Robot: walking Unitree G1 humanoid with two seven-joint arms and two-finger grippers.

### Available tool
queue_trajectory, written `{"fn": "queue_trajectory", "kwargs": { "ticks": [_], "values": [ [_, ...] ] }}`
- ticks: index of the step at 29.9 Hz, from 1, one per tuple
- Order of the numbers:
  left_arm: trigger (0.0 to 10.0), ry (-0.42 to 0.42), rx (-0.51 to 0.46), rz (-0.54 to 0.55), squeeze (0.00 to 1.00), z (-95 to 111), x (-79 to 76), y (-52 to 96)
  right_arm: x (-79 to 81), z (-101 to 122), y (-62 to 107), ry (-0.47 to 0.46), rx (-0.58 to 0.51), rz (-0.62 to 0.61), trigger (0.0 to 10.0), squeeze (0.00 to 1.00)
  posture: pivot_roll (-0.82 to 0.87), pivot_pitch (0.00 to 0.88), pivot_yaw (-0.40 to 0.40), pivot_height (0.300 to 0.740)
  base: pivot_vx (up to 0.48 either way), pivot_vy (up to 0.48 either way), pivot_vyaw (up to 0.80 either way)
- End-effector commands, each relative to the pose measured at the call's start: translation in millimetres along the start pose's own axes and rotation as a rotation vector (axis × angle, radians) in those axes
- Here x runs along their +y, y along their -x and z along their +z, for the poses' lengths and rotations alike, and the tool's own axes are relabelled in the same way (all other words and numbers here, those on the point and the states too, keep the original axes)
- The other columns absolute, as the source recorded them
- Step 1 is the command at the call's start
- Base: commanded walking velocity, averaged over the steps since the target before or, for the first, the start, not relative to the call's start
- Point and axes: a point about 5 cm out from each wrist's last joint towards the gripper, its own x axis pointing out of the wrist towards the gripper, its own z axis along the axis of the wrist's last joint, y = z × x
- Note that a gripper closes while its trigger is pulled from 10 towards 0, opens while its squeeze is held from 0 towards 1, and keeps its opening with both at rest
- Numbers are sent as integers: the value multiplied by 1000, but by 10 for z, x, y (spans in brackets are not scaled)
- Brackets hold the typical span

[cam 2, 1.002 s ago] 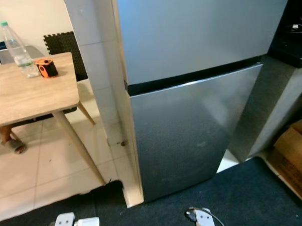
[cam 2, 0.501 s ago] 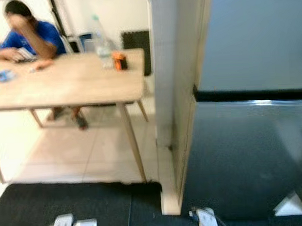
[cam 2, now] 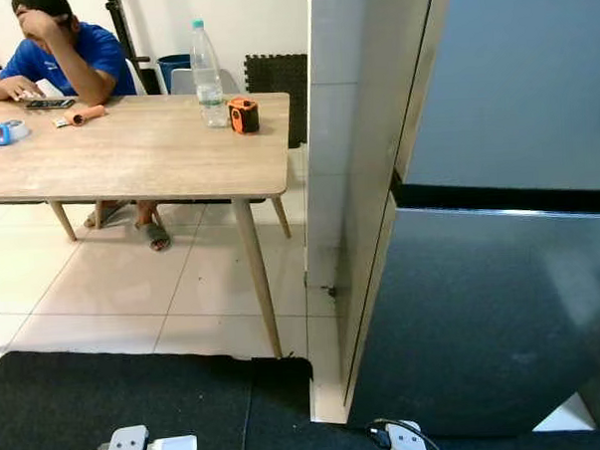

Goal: Restocking fridge

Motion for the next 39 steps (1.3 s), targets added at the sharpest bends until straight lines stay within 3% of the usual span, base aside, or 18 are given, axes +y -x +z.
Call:
{"fn": "queue_trajectory", "kwargs": {
  "ticks": [1,6,20,24,28,34,39],
  "values": [
    [10000,-3,1,-4,0,-12,-18,-2,-26,14,4,-1,-1,-12,10000,0,-69,0,17,740,0,-420,0],
    [10000,-2,5,-3,0,-22,-15,0,-30,9,6,0,0,-13,10000,0,-69,0,17,740,0,-357,0],
    [10000,3,9,0,0,-32,-5,3,-38,-14,8,11,18,-28,10000,0,-69,0,16,740,0,0,0],
    [10000,-42,21,-8,0,-39,-14,2,-42,-18,9,11,20,-32,10000,0,-69,0,16,740,0,-454,0],
    [10000,-25,17,2,0,-40,-11,2,-48,-24,11,23,27,-38,10000,0,-69,0,16,740,0,-470,0],
    [10000,-17,15,20,0,-39,4,4,-58,-23,12,18,28,-45,10000,0,-69,0,16,740,0,0,0],
    [10000,-14,14,23,0,-38,10,4,-56,-16,10,19,32,-45,10000,0,-68,0,16,740,0,0,-775]
  ]
}}
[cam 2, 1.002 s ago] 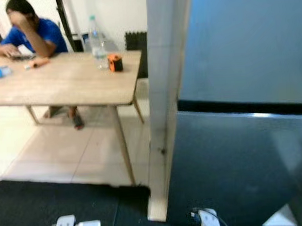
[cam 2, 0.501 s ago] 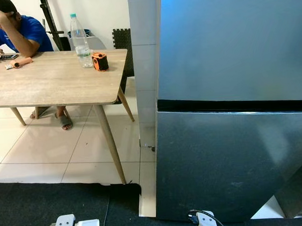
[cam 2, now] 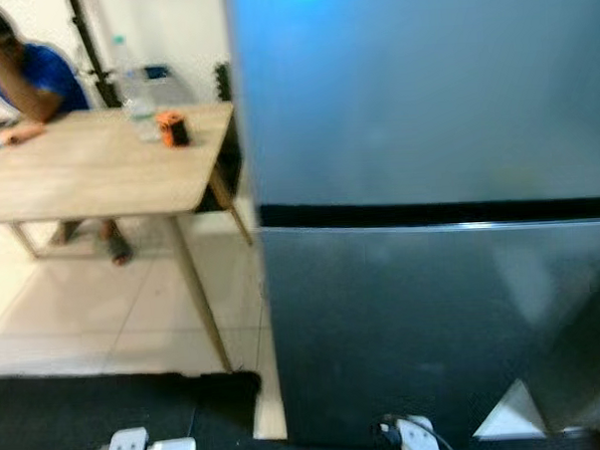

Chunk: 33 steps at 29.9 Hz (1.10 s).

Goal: Restocking fridge

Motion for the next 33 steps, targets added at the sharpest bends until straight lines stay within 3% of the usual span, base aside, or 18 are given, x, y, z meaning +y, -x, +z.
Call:
{"fn": "queue_trajectory", "kwargs": {
  "ticks": [1,6,9,11,13,14,15,16,17,18,22,24,27,29,32,33],
  "values": [
    [10000,-2,-12,1,0,30,-1,-3,40,-63,-3,-13,20,3,10000,0,-68,0,16,740,0,0,-781],
    [10000,2,-12,3,0,27,4,-2,58,14,-15,-29,-16,12,10000,0,-65,0,17,740,0,0,0],
    [10000,3,-13,4,0,28,8,-1,94,156,-29,-7,-75,57,10000,0,-65,0,17,740,0,0,0],
    [10000,3,-14,7,0,30,15,0,198,447,-40,23,-189,179,10000,0,-63,0,19,740,0,0,0],
    [10000,3,-14,7,0,30,15,0,198,447,-40,23,-189,179,10000,0,-63,0,19,740,0,0,0],
    [10000,1,-14,11,0,34,27,1,383,908,7,46,-343,430,10000,635,-63,0,19,740,0,0,0],
    [10000,1,-14,11,0,34,27,1,383,908,7,46,-343,430,10000,635,-63,0,19,740,0,0,0],
    [10000,1,-14,13,0,35,31,2,449,1071,48,57,-396,533,10000,635,-63,0,19,740,0,0,0],
    [10000,1,-15,15,0,36,35,3,523,1256,119,75,-451,679,10000,1000,-61,0,20,740,0,0,0],
    [10000,0,-15,18,0,37,40,3,603,1480,239,131,-513,861,10000,1000,-61,0,20,740,0,0,0],
    [10000,0,-15,20,0,38,44,4,657,1648,351,210,-553,984,10000,1000,-61,0,20,740,0,0,0],
    [10000,1,-15,22,0,40,43,3,719,1886,536,330,-608,1121,10000,1000,-60,0,15,740,0,0,0],
    [10000,2,-16,22,0,41,43,3,752,2002,633,394,-641,1168,10000,1000,-60,0,15,740,0,0,0],
    [10000,4,-16,22,0,43,35,1,865,2341,900,549,-784,1203,10000,1000,-59,0,13,740,0,0,0],
    [10000,7,-17,20,0,44,30,0,936,2609,1097,624,-935,1154,10000,1000,-59,0,13,740,0,0,0],
    [10000,9,-17,19,0,44,27,0,959,2675,1168,658,-961,1156,10000,800,-59,0,13,740,0,0,0]
  ]
}}
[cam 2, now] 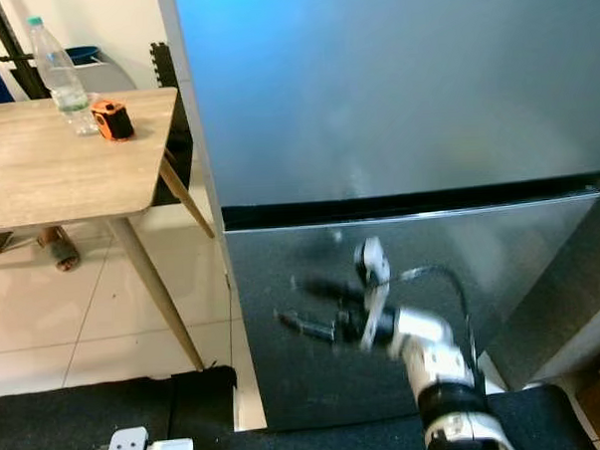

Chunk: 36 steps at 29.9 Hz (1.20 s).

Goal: Restocking fridge

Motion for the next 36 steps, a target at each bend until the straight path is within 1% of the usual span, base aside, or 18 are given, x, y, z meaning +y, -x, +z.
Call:
{"fn": "queue_trajectory", "kwargs": {
  "ticks": [1,2,3,4,5,6,7,9,11,16,17,18,20,21,22,23,27,36],
  "values": [
    [10000,4,-2,13,0,-10,37,8,-3,51,-2,32,-17,-5,10000,800,-59,0,13,740,0,0,0],
    [10000,4,-2,13,0,-10,37,8,-3,51,-2,32,-17,-5,10000,800,-59,0,13,740,0,0,0],
    [10000,5,-2,13,0,-10,35,8,-7,109,-21,54,-19,9,10000,0,-59,0,13,740,0,0,0],
    [10000,7,-2,12,0,-10,32,7,-2,232,-60,120,-15,34,10000,0,-58,0,11,740,0,0,0],
    [10000,7,-2,12,0,-10,32,7,-2,232,-60,120,-15,34,10000,0,-58,0,11,740,0,0,0],
    [10000,10,-3,11,0,-9,27,6,32,469,-117,245,-9,85,10000,0,-58,0,7,740,0,0,0],
    [10000,11,-3,11,0,-9,25,6,46,548,-135,290,3,98,10000,0,-58,0,7,740,0,0,0],
    [10000,12,-3,11,0,-9,25,6,52,582,-142,310,12,102,10000,0,-58,0,7,740,0,0,0],
    [10000,11,-3,11,0,-8,24,5,56,658,-164,417,103,103,10000,0,-58,0,7,740,0,0,0],
    [10000,12,-4,10,0,-6,22,5,41,746,-192,511,180,73,10000,0,-58,0,7,740,0,0,0],
    [10000,12,-4,8,0,-3,20,4,5,791,-205,599,295,50,10000,0,-58,0,7,740,0,0,0],
    [10000,12,-4,8,0,-3,20,4,5,791,-205,599,295,50,10000,0,-58,0,7,740,0,0,0],
    [10000,10,-4,7,0,-3,16,4,-26,771,-186,661,416,43,10000,0,-61,0,4,740,0,0,0],
    [10000,10,-4,7,0,-3,15,3,-34,754,-168,682,466,37,10000,0,-62,0,4,740,0,0,0],
    [10000,10,-4,7,0,-3,15,3,-34,754,-168,682,466,37,10000,0,-62,0,4,740,0,0,0],
    [10000,10,-4,7,0,-3,14,3,-50,725,-135,708,533,25,10000,0,-62,0,4,740,0,0,0],
    [10000,10,-5,7,0,-1,15,3,-120,653,-74,731,624,-21,10000,0,-60,0,2,740,0,0,0],
    [10000,8,-8,4,0,10,16,2,-143,625,-59,738,697,-53,10000,0,-59,0,4,740,0,0,0]
  ]
}}
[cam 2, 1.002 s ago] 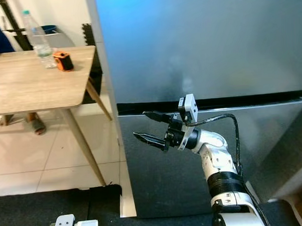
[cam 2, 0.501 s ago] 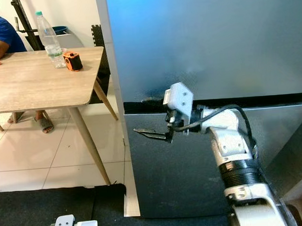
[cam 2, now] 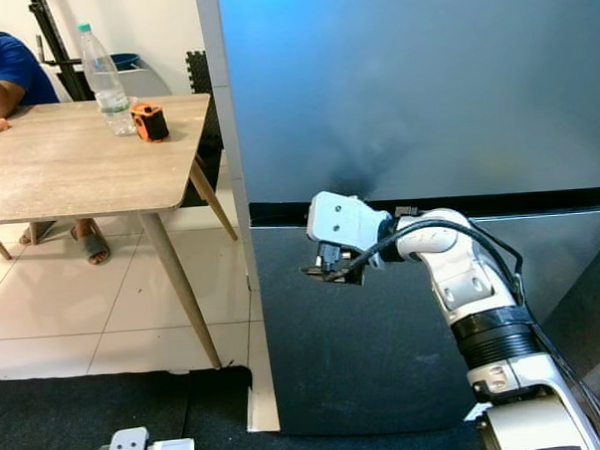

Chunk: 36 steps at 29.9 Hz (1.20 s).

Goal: Restocking fridge

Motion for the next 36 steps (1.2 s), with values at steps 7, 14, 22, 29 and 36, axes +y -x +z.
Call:
{"fn": "queue_trajectory", "kwargs": {
  "ticks": [7,14,22,29,36],
  "values": [
    [10000,7,-11,5,0,23,13,0,61,-34,-3,42,109,42,10000,0,-60,0,3,740,0,0,0],
    [10000,12,-8,5,0,13,3,-1,254,8,-29,26,86,163,10000,0,-62,0,3,740,0,0,0],
    [10000,15,-7,6,0,6,5,0,386,26,21,-12,86,279,10000,0,-62,0,2,740,0,0,0],
    [10000,16,-5,8,0,-1,8,1,404,87,51,-18,55,284,10000,0,-62,0,4,740,0,0,0],
    [10000,17,-3,8,0,-10,5,2,225,183,-26,-16,-25,144,10000,0,-63,0,4,740,0,0,0]
  ]
}}
